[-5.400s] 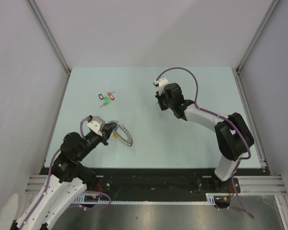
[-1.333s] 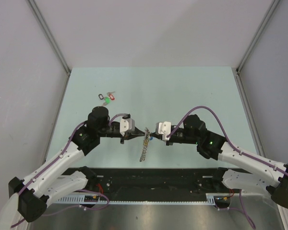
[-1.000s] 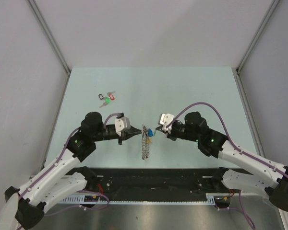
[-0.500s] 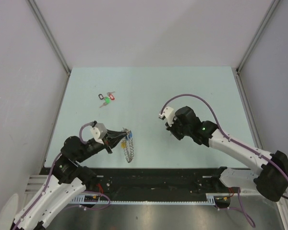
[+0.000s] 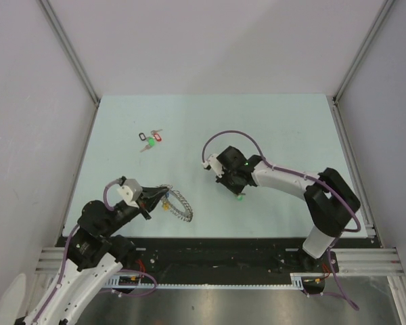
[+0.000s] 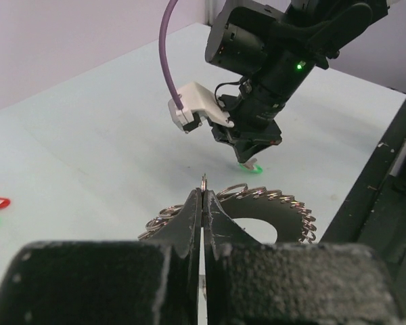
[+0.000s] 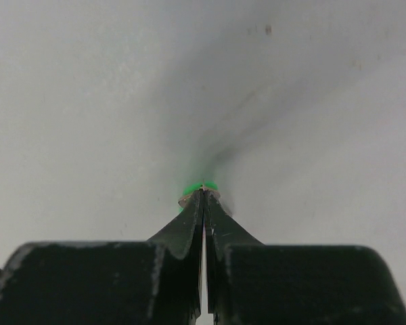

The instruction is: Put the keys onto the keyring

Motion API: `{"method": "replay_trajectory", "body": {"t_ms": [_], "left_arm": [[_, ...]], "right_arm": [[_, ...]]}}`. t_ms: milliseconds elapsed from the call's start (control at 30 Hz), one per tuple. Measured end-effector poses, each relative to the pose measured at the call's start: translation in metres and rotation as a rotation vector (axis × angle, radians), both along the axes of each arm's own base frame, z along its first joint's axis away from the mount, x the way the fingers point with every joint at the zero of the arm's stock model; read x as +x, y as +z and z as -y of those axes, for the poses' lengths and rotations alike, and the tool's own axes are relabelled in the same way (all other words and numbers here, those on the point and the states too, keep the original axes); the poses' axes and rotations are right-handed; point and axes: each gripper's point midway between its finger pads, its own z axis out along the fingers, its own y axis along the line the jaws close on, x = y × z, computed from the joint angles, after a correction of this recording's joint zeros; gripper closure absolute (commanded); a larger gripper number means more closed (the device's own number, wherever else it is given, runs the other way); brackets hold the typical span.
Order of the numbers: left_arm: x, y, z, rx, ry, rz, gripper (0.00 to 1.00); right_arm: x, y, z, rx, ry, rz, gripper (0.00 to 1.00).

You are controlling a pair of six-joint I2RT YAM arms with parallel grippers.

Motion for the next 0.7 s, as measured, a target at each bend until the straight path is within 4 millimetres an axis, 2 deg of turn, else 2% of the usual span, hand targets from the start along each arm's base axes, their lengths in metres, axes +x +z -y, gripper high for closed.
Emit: {"method": "replay_trajectory", "body": {"t_ms": [100, 167, 367, 567, 700], "left_arm": [[0.004, -0.002, -0.006, 0.008, 0.032, -0.003, 1.0], [0.005, -0.003, -0.008, 0.01, 0.038, -0.005, 1.0], [0.002, -0.003, -0.007, 0.009, 0.025, -0.002, 1.0], [0.002, -0.003, -0.006, 0.01, 0.022, -0.004, 1.0], [0.001, -0.003, -0.006, 0.01, 0.017, -0.004, 1.0]], "right_arm": [[0.01, -0.007, -0.02, -0.016, 0.031, 0.001, 0.94], [0.014, -0.014, -0.03, -0.025, 0.048, -0.003, 0.89], [0.022, -0.024, -0.041, -0.04, 0.072, -0.01, 0.72], [0.024, -0.019, -0.044, -0.017, 0.075, -0.01, 0.69], [0.022, -0.006, -0.046, 0.045, 0.081, 0.0, 0.69]]}}
